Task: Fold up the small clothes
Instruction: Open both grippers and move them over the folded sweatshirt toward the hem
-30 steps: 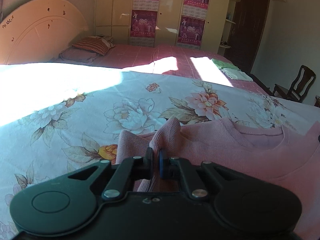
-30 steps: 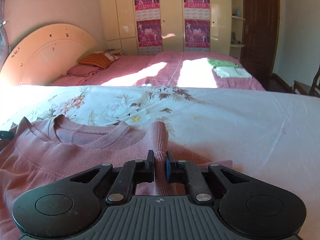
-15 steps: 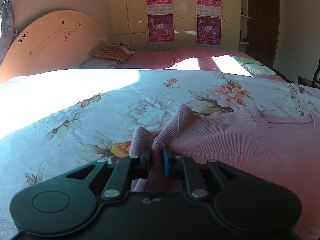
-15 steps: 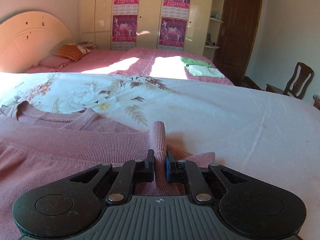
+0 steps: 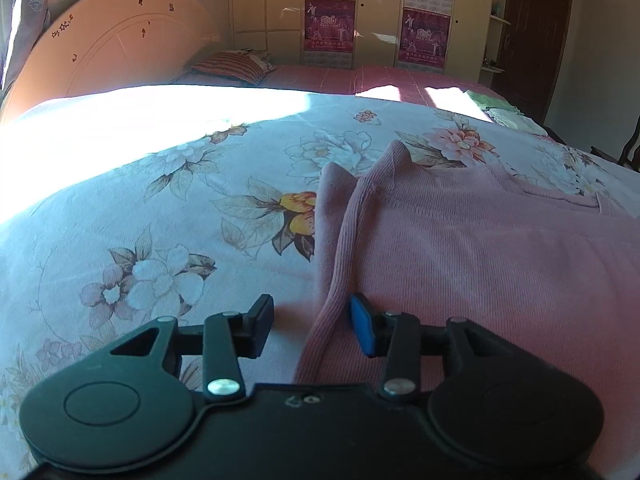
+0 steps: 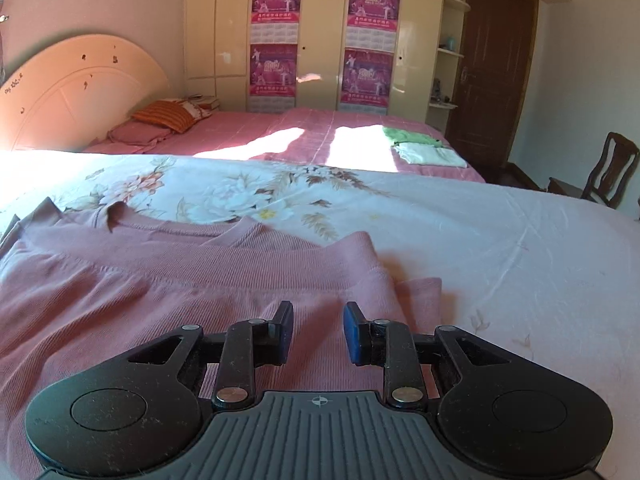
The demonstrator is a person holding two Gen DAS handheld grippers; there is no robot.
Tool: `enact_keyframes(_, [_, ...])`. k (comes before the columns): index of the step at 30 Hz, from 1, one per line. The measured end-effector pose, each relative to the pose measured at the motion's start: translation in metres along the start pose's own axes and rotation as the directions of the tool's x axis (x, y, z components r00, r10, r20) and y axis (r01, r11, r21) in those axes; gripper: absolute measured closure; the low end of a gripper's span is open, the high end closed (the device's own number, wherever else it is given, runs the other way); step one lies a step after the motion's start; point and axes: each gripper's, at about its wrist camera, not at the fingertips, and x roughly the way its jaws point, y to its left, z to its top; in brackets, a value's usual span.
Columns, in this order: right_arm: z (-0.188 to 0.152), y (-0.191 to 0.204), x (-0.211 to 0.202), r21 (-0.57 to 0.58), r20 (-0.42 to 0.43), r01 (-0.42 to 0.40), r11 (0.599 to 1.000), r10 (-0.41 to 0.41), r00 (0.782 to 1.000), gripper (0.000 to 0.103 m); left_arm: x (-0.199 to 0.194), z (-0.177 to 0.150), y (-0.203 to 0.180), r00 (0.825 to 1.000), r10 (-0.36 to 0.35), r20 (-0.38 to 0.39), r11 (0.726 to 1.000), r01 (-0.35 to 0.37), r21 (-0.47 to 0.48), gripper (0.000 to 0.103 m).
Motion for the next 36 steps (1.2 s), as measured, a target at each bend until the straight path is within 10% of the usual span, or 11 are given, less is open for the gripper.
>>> enact_keyframes(7, [-0.012,-0.006,-0.002,0.022,-0.057,0.08,0.997,-0.078,0.995,0.068,-0.026,0.003,-0.006,0.999,0.007,0.032,1.0,-0.007,-0.001,0.07])
enact_keyframes(14, [0.003,0.068,-0.04,0.011,0.003,-0.162,0.987,0.162,0.987,0.068,-0.054,0.005,-0.069,0.982,-0.17,0.079,0.983,0.162,0.09,0.066])
enact_keyframes(20, [-0.008,0.125,-0.023,-0.076,-0.052,-0.201,0.977,0.198,0.979,0.068,-0.029,-0.017,-0.09,0.989,-0.15,0.012,0.981,0.147,0.128,0.063])
enact_keyframes(36, [-0.041,0.061,-0.052,-0.062,-0.033,-0.096,0.993,0.094,0.995,0.068,-0.038,-0.038,-0.054,0.995,-0.095,0.019,0.99,0.093,0.106,0.058])
